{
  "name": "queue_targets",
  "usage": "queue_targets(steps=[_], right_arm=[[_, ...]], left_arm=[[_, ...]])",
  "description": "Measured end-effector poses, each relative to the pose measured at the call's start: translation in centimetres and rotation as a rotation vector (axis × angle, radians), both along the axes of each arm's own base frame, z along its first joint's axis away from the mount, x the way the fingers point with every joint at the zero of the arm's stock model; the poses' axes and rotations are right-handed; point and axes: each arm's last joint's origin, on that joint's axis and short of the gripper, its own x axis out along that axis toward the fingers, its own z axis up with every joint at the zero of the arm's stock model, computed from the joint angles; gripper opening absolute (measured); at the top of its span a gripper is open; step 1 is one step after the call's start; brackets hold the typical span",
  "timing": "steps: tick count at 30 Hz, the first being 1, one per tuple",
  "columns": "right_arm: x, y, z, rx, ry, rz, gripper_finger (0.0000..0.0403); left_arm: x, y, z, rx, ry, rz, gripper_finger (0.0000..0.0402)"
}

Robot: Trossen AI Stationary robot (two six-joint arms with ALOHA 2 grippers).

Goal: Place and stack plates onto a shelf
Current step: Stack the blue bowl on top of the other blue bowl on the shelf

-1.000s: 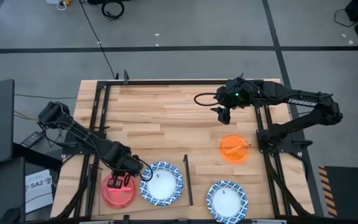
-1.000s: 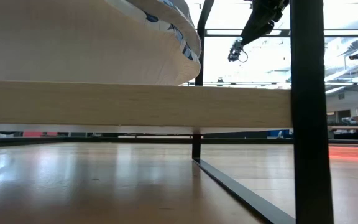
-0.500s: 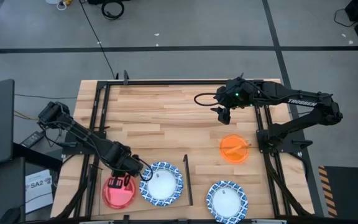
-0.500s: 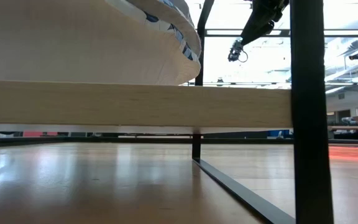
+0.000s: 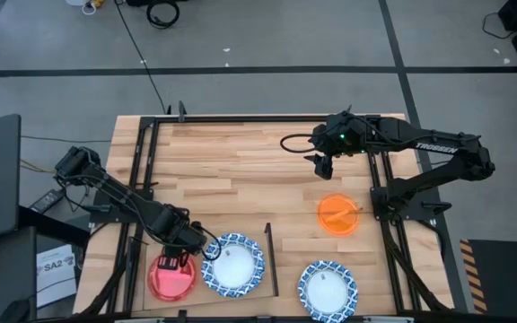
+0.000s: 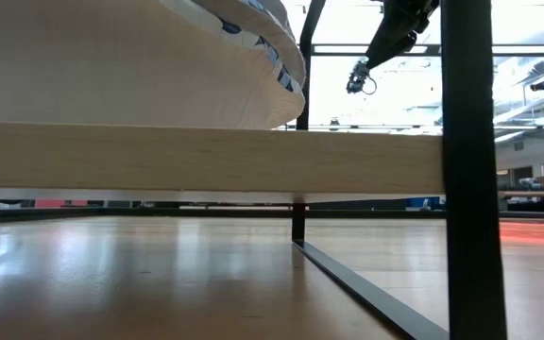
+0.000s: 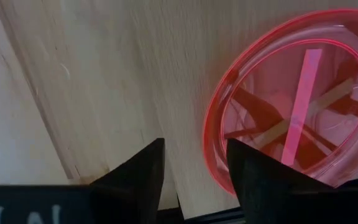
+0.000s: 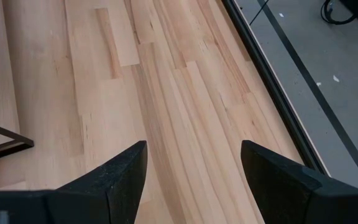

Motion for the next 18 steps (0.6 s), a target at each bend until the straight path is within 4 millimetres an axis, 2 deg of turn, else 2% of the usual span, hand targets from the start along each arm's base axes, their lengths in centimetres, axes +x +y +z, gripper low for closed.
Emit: queue_targets(steps=[18], right_arm=[[0.00, 0.00, 0.00, 0.000, 0.000, 0.000, 0.0265]], left_arm=[[-0.08, 0.00, 0.02, -0.010, 0.010, -0.026, 0.0183]])
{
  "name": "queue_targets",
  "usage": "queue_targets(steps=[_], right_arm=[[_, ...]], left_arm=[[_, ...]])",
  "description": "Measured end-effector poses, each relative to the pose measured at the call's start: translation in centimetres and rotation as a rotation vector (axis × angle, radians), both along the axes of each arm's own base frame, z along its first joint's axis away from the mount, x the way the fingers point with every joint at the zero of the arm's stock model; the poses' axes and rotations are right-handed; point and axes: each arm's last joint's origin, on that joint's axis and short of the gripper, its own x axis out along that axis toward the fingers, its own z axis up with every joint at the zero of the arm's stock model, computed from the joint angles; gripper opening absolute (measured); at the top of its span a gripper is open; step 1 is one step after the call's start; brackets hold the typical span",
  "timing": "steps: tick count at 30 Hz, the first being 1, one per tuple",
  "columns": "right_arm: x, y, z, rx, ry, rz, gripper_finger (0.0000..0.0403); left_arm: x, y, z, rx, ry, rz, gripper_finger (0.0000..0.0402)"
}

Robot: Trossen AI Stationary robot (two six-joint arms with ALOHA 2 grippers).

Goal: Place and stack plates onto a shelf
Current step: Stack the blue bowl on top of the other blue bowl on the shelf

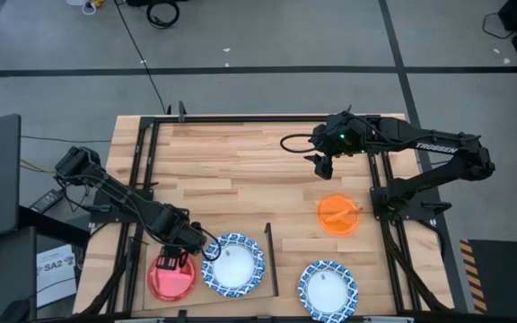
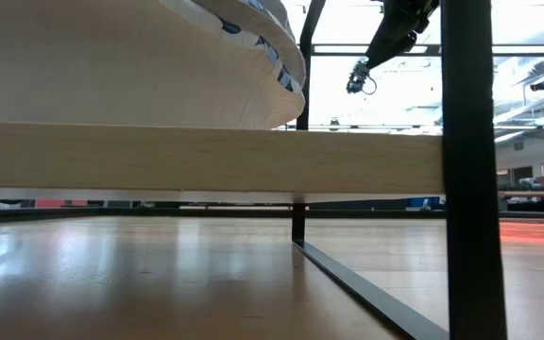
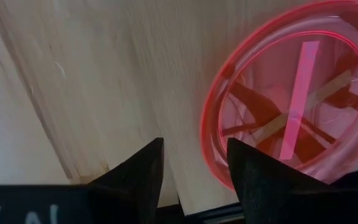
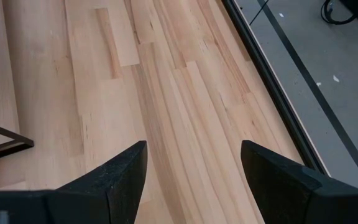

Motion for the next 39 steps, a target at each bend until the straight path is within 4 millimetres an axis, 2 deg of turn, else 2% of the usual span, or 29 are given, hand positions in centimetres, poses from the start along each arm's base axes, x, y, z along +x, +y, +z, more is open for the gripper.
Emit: queue_targets(steps=[15, 19, 29, 39], right_arm=[[0.0, 0.0, 0.0, 0.000, 0.000, 0.000, 0.0265], [0.0, 0.0, 0.0, 0.000, 0.000, 0.000, 0.0265], [0.0, 0.0, 0.0, 0.000, -0.001, -0.001, 0.0265], [0.4, 0.4, 0.3, 0.078, -0.062, 0.036, 0.0265]], left_arm=[[-0.1, -0.2, 0.1, -0.072, 0.043, -0.004, 0.0183], [-0.5, 0.1, 0.9, -0.074, 0.016, -0.003, 0.0183], [-1.6, 1.4, 5.6, 0.000, -0.251, 0.010, 0.0183], [-2.7, 4.8, 8.7, 0.311, -0.592, -0.023, 0.0183]])
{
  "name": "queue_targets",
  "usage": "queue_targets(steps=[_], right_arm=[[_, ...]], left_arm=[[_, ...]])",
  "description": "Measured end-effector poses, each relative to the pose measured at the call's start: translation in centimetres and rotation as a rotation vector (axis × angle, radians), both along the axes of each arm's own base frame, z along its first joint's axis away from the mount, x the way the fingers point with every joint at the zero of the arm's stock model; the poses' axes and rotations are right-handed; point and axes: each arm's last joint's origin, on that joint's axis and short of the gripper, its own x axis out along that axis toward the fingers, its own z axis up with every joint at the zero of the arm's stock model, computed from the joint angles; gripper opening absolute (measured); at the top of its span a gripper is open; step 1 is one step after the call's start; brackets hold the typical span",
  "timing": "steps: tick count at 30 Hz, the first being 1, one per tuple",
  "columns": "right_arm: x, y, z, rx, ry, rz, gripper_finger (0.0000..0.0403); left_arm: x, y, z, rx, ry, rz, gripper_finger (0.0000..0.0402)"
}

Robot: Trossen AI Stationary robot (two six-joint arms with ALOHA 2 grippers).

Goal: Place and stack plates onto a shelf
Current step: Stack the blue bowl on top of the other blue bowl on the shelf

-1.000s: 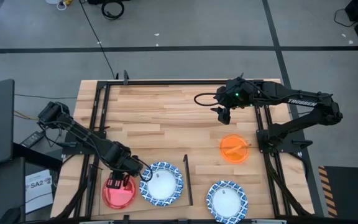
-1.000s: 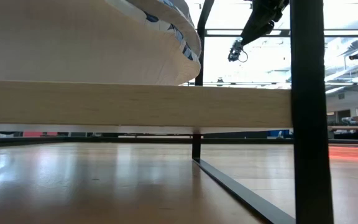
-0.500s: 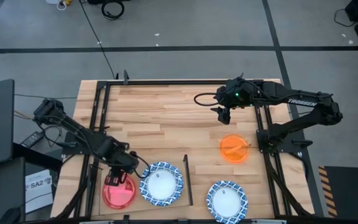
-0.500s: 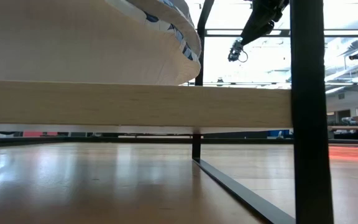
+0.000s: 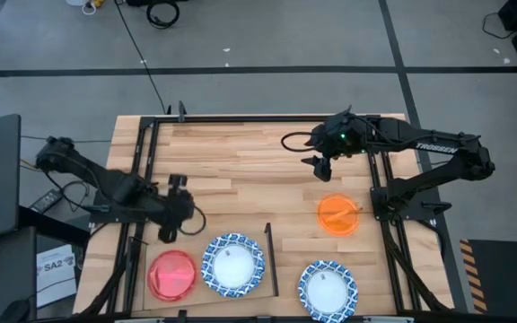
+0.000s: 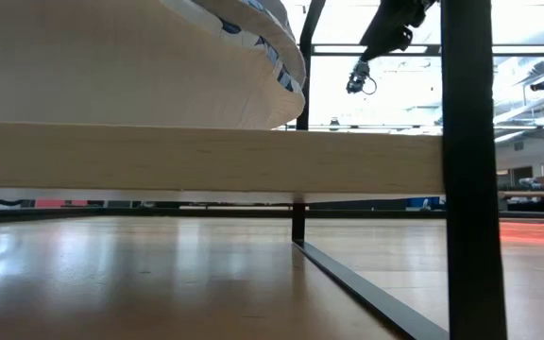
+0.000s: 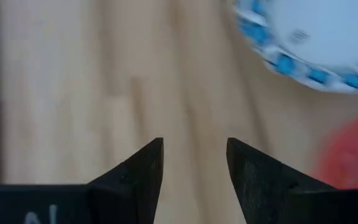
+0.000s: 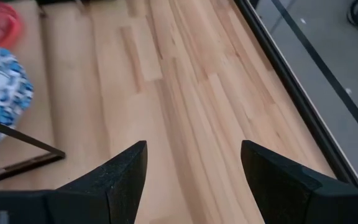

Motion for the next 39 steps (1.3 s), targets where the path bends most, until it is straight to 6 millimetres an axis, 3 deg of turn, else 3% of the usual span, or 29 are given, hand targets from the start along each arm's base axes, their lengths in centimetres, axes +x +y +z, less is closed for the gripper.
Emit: queue_targets(steps=[8, 16, 22, 31, 39], right_arm=[[0.7, 1.7, 0.6, 0.002, -0.076, 0.085, 0.0265], [0.8, 4.4, 0.5, 0.068, -0.084, 0.146, 0.0265], [0.7, 6.9, 0.3, 0.127, -0.085, 0.206, 0.0265], [0.3, 10.8, -4.6, 0.245, 0.007, 0.271, 0.0265], [-0.7, 13.8, -9.3, 0.483, 0.084, 0.352, 0.0265]], left_arm=[[0.4, 4.3, 2.2, 0.084, -0.164, 0.030, 0.0183], [-0.7, 8.9, 3.9, 0.053, -0.265, 0.054, 0.0183], [-1.3, 11.0, 4.5, -0.002, -0.325, 0.061, 0.0183], [-1.1, 12.5, 5.0, -0.023, -0.401, 0.084, 0.0183], [-1.0, 12.6, 5.2, -0.020, -0.419, 0.090, 0.0183]])
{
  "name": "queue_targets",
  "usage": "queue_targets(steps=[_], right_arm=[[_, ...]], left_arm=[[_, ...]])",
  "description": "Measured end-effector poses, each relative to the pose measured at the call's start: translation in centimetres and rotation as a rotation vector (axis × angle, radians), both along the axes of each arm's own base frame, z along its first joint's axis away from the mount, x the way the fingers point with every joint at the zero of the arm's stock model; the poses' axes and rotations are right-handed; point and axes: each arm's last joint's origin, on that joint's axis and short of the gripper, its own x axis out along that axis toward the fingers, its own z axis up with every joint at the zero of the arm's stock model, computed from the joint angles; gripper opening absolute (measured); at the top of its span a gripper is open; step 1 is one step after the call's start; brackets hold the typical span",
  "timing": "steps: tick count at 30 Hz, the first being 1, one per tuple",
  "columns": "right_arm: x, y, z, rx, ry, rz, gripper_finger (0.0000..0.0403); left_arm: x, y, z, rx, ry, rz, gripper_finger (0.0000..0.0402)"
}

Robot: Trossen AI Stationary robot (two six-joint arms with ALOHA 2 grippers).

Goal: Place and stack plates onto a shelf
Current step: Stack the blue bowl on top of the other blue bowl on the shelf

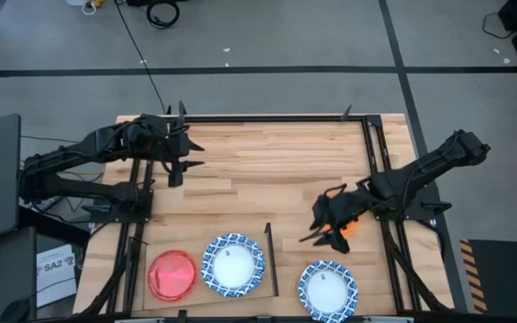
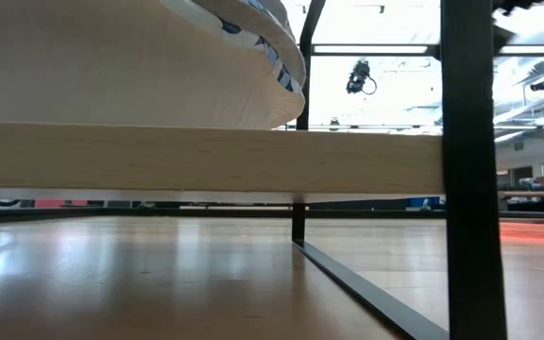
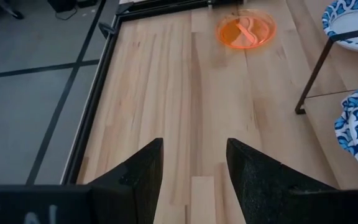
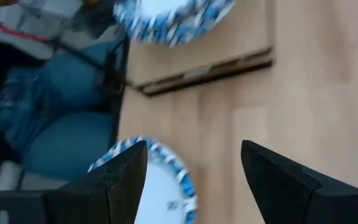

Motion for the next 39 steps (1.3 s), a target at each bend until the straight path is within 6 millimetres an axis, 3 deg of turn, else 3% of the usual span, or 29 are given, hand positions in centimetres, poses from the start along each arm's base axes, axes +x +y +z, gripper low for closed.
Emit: queue_targets(steps=[9, 26, 39], right_arm=[[-1.2, 1.8, -3.7, 0.078, -0.023, 0.074, 0.0265], [-4.1, 2.4, -8.8, 0.117, 0.145, 0.053, 0.0265], [-5.8, 3.0, -10.5, 0.174, 0.272, -0.025, 0.0265]], left_arm=[[0.0, 0.0, 0.0, -0.001, 0.000, 0.000, 0.0183], [0.0, 0.0, 0.0, -0.020, -0.005, 0.015, 0.0183], [0.0, 0.0, 0.0, -0.022, -0.007, 0.017, 0.0183]])
